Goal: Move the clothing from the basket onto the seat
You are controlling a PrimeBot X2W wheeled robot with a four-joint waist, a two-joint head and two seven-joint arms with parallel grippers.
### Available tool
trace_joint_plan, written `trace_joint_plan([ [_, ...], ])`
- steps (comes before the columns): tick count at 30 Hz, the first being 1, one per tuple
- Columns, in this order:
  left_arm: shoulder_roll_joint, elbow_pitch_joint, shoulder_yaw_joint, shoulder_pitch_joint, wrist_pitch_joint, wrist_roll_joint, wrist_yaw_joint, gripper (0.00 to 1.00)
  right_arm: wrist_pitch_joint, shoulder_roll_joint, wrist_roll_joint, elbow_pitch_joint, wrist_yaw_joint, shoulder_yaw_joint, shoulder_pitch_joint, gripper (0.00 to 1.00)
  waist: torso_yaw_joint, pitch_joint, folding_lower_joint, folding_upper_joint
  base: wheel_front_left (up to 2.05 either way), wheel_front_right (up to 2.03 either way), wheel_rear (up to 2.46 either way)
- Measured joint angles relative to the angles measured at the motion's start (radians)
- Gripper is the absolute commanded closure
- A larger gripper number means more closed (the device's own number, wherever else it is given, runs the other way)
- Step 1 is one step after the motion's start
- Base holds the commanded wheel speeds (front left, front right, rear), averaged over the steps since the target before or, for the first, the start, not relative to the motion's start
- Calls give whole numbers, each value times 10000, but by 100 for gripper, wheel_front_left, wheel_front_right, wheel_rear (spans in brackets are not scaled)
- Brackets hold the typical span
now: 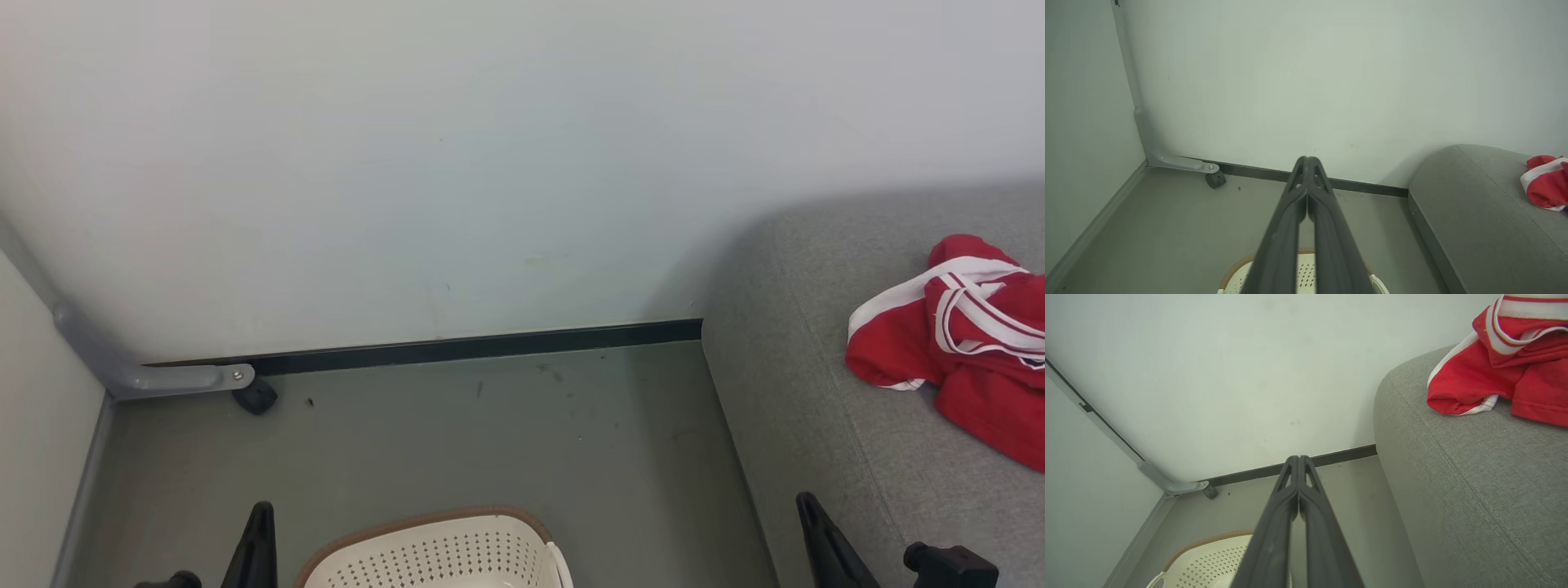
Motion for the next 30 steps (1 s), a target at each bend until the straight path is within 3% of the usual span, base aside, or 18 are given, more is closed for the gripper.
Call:
trace_joint_plan([
  [30,-261,174,677,-130,1158,-3595,-424,100,1149,370,3645,-27,2,-1244,-35,100,91,-124,0,0,0,0,0],
])
